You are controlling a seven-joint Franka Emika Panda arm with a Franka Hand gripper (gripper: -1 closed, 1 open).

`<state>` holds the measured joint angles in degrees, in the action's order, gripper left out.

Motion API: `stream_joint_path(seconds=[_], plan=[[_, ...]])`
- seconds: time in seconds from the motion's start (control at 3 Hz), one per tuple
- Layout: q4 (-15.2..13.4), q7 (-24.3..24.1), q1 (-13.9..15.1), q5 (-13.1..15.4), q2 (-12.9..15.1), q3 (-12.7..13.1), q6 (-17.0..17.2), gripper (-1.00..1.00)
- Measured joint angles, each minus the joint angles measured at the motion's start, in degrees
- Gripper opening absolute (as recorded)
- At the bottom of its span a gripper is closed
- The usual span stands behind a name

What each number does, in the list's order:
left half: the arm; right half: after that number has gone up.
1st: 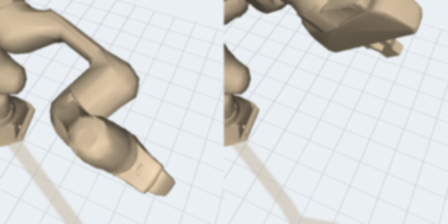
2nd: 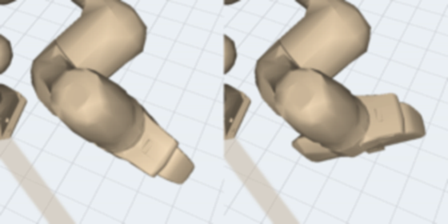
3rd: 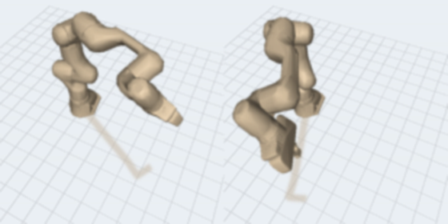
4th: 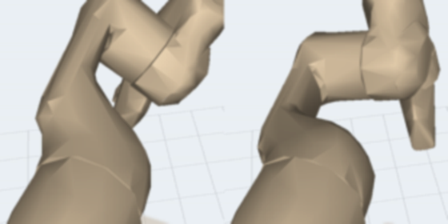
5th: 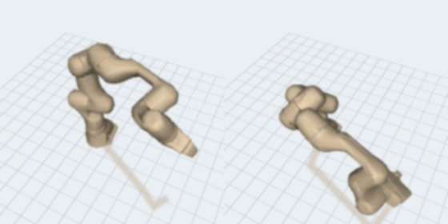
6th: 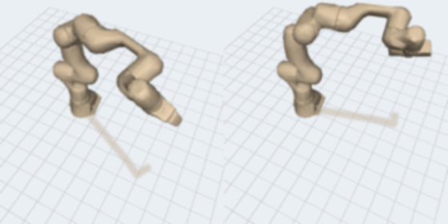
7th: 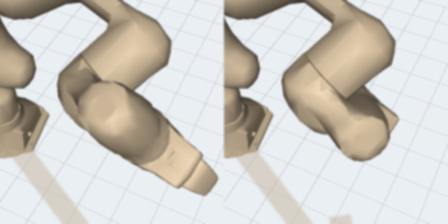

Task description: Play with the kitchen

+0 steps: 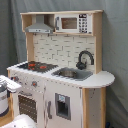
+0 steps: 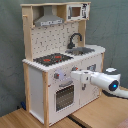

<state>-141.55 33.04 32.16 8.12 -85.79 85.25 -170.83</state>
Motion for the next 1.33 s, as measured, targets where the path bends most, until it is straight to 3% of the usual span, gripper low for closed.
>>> stream_joint_path(seconds=[0.67,1.0,1.33], plan=[[7.57,6.22,6.31,0.0,0.1,1.23,-0.95,1.0],[7.95,11.89,6.65,0.0,0.11,1.89,-2.08,1.0],[12.37,12.08,10.41,-0.22,0.88,2.8,-2.22,1.0]])
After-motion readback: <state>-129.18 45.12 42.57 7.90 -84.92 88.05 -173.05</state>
